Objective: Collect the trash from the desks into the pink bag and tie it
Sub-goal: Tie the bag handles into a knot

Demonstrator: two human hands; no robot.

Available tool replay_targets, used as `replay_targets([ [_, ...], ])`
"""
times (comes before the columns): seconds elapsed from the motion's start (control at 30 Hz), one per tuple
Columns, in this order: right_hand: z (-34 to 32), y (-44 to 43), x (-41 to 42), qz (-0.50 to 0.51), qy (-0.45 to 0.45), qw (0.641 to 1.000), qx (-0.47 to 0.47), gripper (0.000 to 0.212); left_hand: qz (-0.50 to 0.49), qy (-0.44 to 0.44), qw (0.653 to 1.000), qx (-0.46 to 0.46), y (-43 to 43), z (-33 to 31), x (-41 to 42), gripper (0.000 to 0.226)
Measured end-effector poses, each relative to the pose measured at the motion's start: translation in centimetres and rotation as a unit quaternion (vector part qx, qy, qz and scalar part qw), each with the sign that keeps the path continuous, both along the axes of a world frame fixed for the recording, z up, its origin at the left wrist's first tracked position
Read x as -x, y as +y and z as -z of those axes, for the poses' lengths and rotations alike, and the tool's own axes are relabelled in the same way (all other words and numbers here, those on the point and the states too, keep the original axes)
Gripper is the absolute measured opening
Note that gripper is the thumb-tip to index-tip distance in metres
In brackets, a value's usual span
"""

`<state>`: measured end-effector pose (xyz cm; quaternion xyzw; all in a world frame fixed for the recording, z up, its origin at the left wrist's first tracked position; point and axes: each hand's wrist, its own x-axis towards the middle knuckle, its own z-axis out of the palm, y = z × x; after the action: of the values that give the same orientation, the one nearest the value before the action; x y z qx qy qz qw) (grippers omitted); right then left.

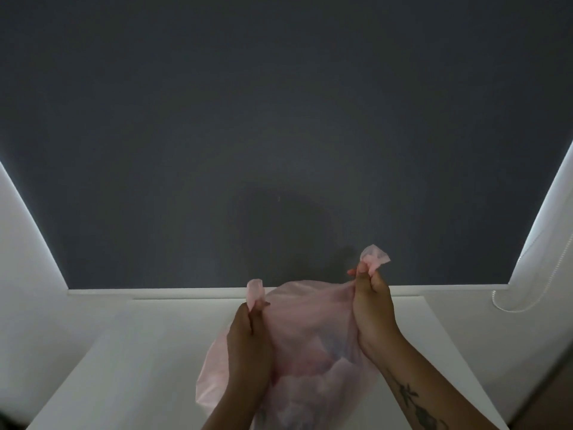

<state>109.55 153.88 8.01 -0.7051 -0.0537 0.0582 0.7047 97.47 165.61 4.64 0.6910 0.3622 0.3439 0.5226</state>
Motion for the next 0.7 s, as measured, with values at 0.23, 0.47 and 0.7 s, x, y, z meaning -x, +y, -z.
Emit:
replay_targets([
  [0.23, 0.1, -0.1, 0.6, -0.074, 0.195, 0.944, -0.256, 0.028, 0.154, -0.054, 0.985, 0.053, -0.5, -0.5, -0.1, 0.06],
  [0.47, 1.2, -0.2, 0.7, -0.064, 0.164, 0.956, -0.235, 0.032, 0.149, -0.021, 0.989, -0.001, -0.2, 1.3, 0.3, 0.02],
  [0.7, 2.8, -0.6, 2.6, -0.112, -0.003, 0.992, 0.062, 0.03, 0.154, -0.093, 0.965, 0.191, 0.2, 0.4, 0.6, 0.023],
])
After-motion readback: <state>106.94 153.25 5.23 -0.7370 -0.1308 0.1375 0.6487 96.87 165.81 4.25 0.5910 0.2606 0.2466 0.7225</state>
